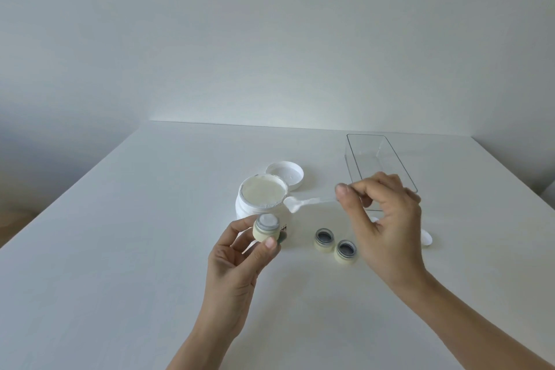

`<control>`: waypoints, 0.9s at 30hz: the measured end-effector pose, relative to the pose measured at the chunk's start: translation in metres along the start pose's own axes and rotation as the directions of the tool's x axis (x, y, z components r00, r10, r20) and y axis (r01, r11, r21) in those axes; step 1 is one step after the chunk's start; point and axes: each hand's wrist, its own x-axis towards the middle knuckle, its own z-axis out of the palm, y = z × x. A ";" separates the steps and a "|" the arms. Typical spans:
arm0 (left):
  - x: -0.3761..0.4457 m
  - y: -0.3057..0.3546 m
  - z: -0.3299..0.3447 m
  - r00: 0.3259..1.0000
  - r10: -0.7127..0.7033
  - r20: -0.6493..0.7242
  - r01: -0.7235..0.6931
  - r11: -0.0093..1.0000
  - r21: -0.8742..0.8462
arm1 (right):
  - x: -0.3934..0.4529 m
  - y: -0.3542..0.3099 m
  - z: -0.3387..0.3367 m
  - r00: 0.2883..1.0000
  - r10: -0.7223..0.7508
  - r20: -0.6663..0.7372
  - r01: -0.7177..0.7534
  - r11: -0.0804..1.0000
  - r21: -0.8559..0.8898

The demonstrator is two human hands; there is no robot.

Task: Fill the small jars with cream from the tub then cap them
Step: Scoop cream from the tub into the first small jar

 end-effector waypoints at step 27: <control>-0.003 0.001 0.004 0.998 -0.021 0.063 0.019 0.999 0.035 | 0.008 0.002 0.010 0.867 0.379 0.323 -0.430 0.897 0.103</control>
